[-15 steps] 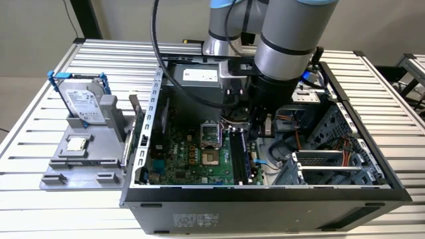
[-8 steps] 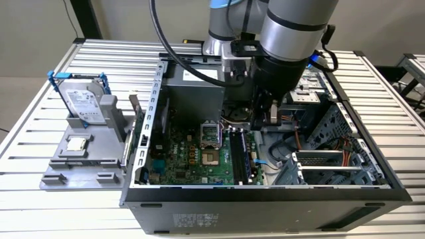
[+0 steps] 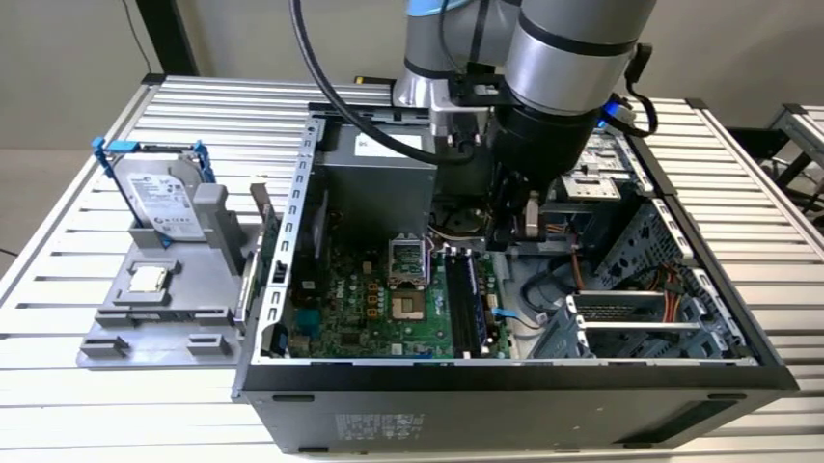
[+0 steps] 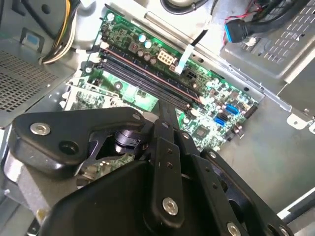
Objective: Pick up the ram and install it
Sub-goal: 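Press down the ram until it locks into place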
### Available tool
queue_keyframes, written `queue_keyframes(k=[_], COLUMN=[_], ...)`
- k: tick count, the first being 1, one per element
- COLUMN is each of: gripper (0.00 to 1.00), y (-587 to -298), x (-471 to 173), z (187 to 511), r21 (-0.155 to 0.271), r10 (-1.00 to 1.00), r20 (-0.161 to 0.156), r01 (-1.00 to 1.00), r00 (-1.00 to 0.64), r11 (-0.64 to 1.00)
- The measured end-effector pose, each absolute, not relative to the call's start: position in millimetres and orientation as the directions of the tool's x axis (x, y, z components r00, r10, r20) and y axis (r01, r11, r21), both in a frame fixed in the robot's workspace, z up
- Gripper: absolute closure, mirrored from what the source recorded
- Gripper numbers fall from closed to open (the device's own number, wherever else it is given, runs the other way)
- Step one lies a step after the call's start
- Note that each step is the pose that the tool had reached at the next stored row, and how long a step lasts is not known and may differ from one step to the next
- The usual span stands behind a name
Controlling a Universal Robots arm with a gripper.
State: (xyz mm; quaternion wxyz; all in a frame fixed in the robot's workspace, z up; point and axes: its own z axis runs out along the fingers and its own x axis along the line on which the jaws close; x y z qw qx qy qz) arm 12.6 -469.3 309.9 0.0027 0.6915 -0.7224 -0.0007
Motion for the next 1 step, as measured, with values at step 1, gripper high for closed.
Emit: queue_keyframes(k=[1], gripper=[1.0], y=[-469.3], x=[12.5], z=[309.9], r21=[0.005], r10=[-0.999], r20=[0.003], r01=[-0.999], r00=[-0.044], r11=[0.044])
